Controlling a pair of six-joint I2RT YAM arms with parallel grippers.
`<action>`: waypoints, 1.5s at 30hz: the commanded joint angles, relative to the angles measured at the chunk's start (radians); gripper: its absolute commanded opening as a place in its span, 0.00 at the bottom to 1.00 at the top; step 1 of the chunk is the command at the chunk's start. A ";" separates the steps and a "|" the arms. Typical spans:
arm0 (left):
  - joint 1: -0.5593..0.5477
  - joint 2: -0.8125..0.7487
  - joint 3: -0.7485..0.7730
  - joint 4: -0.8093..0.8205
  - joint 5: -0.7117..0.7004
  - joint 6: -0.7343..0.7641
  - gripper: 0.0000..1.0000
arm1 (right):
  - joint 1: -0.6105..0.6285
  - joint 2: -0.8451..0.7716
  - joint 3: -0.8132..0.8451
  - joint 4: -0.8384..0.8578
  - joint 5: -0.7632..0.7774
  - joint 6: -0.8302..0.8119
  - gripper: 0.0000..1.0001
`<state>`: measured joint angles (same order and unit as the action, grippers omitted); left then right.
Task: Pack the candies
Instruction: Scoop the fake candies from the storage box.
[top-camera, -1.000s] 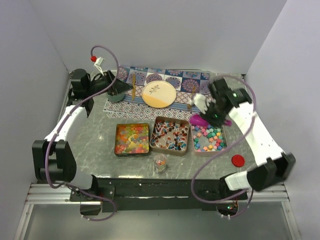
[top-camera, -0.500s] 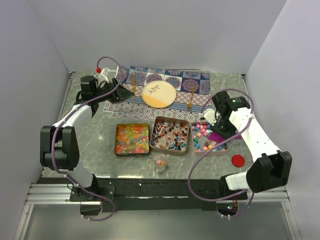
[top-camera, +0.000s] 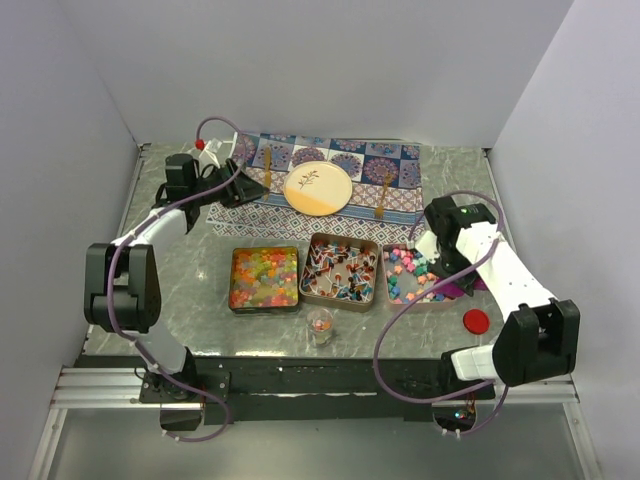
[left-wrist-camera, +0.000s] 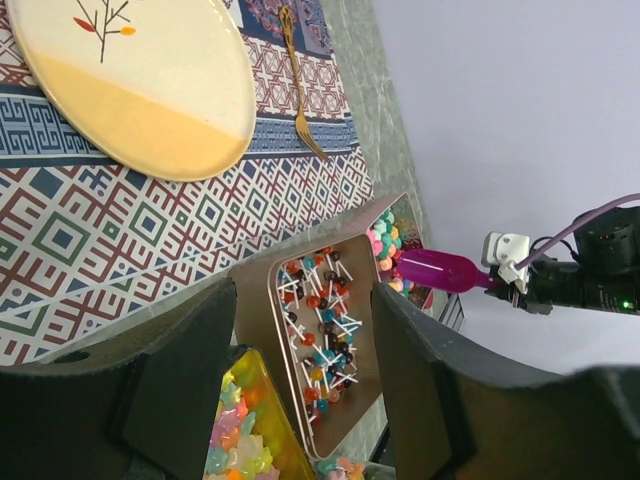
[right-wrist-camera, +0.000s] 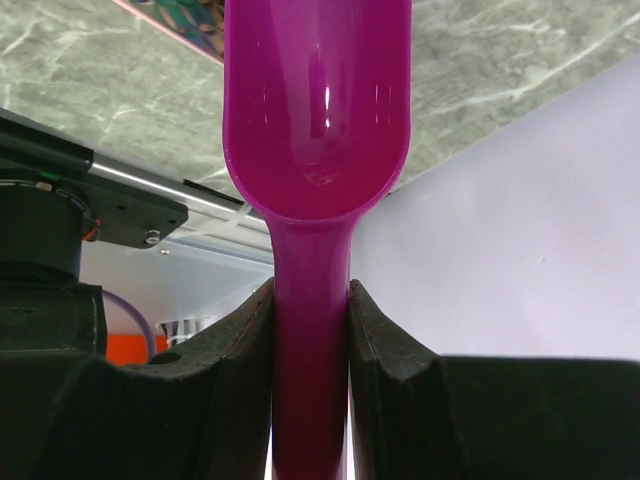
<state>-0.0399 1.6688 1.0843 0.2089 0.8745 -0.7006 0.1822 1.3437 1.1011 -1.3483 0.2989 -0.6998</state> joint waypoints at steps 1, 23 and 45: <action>0.000 0.022 0.035 0.055 0.014 -0.011 0.62 | -0.007 0.046 0.043 -0.100 0.052 0.031 0.00; 0.015 0.008 -0.004 0.046 0.004 0.018 0.62 | 0.088 0.331 0.241 -0.065 -0.023 -0.026 0.00; 0.018 0.035 0.072 -0.146 -0.019 0.158 0.62 | 0.128 0.508 0.230 0.121 -0.136 -0.011 0.00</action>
<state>-0.0254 1.7027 1.1042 0.0967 0.8642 -0.5941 0.3035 1.8252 1.3350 -1.2934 0.2195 -0.7326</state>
